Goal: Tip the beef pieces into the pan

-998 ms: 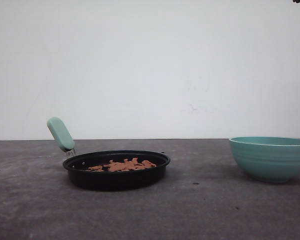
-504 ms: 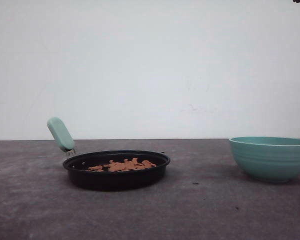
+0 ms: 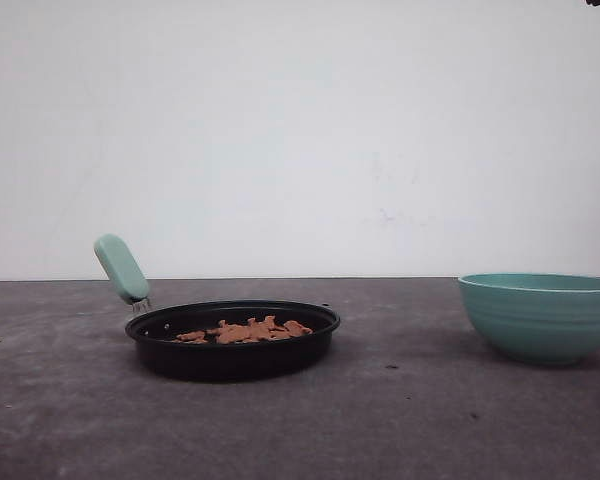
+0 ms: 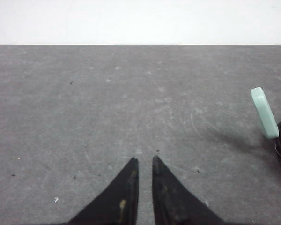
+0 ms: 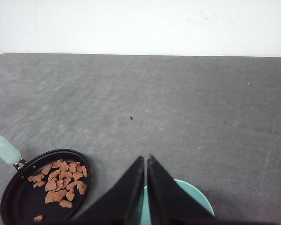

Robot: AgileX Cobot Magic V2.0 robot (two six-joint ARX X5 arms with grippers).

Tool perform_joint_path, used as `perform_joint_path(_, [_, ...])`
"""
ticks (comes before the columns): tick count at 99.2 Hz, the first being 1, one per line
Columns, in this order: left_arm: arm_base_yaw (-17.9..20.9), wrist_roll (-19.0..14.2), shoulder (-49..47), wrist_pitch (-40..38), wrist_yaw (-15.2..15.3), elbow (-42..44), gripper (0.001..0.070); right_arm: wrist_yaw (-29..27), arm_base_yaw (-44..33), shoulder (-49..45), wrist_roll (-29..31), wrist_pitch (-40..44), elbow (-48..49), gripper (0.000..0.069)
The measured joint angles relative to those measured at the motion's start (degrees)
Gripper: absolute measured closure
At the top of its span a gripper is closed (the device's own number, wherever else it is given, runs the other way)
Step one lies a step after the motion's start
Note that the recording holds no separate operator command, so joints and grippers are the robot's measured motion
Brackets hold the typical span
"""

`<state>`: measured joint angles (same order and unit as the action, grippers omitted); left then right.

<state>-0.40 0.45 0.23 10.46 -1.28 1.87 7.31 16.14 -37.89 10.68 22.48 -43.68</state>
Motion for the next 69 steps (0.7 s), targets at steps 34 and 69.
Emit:
perform_joint_path(34, [0.00, 0.00, 0.00, 0.00, 0.00, 0.00, 0.0685, 0.00, -0.02, 0.00, -0.52, 0.00, 0.00, 0.0684])
perform_joint_path(69, [0.00, 0.00, 0.00, -0.02, 0.00, 0.00, 0.0685, -6.12, -3.50, 1.84, -9.57, -0.04, 0.15, 0.0684])
